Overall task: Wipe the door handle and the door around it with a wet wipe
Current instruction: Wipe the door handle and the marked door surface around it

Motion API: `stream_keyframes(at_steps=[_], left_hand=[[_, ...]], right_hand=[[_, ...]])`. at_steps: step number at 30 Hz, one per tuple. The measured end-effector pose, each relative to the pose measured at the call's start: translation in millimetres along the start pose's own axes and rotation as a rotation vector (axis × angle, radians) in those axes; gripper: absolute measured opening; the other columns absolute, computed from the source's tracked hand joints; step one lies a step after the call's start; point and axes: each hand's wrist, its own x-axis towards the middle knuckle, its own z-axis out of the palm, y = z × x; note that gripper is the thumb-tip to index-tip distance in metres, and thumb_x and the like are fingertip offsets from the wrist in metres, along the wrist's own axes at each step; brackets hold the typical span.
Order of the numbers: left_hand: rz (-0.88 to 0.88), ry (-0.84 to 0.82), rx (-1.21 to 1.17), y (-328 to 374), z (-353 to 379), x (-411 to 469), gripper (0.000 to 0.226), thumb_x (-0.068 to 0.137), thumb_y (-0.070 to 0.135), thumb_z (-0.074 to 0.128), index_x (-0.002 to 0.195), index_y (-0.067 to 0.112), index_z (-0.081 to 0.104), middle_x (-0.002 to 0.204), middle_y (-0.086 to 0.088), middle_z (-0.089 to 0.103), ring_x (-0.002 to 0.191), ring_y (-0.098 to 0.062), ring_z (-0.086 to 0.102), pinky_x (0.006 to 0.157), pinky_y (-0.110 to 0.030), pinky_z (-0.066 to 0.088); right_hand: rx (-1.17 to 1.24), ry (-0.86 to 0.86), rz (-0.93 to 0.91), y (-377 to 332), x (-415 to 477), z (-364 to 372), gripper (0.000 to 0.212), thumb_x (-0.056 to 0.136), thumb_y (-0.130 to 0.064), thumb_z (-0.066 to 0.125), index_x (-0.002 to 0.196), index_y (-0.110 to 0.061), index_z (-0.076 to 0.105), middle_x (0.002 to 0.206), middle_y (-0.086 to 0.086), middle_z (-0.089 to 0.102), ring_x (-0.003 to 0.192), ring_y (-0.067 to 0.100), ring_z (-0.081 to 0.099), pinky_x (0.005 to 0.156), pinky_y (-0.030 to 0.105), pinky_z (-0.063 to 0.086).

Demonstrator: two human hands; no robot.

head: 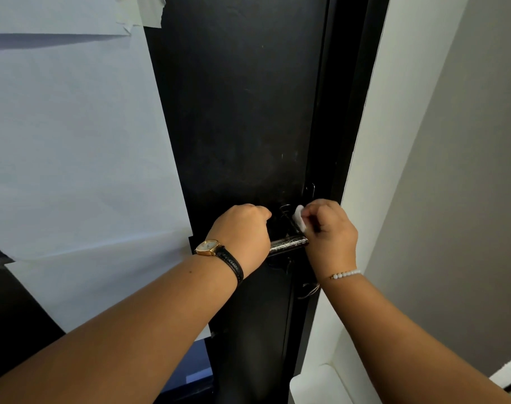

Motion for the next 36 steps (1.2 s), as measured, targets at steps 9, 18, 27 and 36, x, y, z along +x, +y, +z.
stream_keyframes(at_steps=[9,18,27,36], left_hand=[[0.058,0.046,0.012,0,0,-6,0.041,0.084,-0.005,0.047,0.120,0.009,0.061,0.117,-0.010,0.065,0.106,-0.026,0.061,0.093,-0.042,0.052],[0.068,0.081,0.058,3,-1,-8,0.039,0.085,-0.002,0.047,0.119,0.013,0.060,0.116,-0.007,0.065,0.105,-0.024,0.061,0.091,-0.041,0.053],[0.087,0.091,0.079,1,0,-7,0.038,0.086,-0.001,0.046,0.119,0.013,0.060,0.117,-0.007,0.064,0.107,-0.024,0.060,0.091,-0.040,0.052],[0.093,0.093,0.045,-2,1,-6,0.044,0.084,-0.004,0.046,0.122,0.015,0.060,0.117,-0.006,0.065,0.107,-0.024,0.061,0.091,-0.040,0.053]], right_hand=[[-0.008,-0.141,-0.048,-11,17,-12,0.011,0.080,-0.010,0.062,0.081,-0.008,0.072,0.082,0.009,0.074,0.075,0.015,0.066,0.069,0.007,0.043],[0.016,-0.369,0.346,-29,29,-21,0.021,0.077,-0.025,0.071,0.096,-0.016,0.071,0.090,-0.002,0.067,0.086,0.015,0.063,0.079,0.022,0.047],[-0.223,-0.408,-0.303,-25,29,-8,0.020,0.064,0.003,0.078,0.082,-0.006,0.073,0.082,0.011,0.071,0.072,0.030,0.067,0.059,0.032,0.058],[-0.166,-0.364,-0.095,-28,30,-10,0.008,0.079,-0.005,0.068,0.086,-0.005,0.073,0.083,0.013,0.065,0.071,0.026,0.061,0.062,0.027,0.050]])
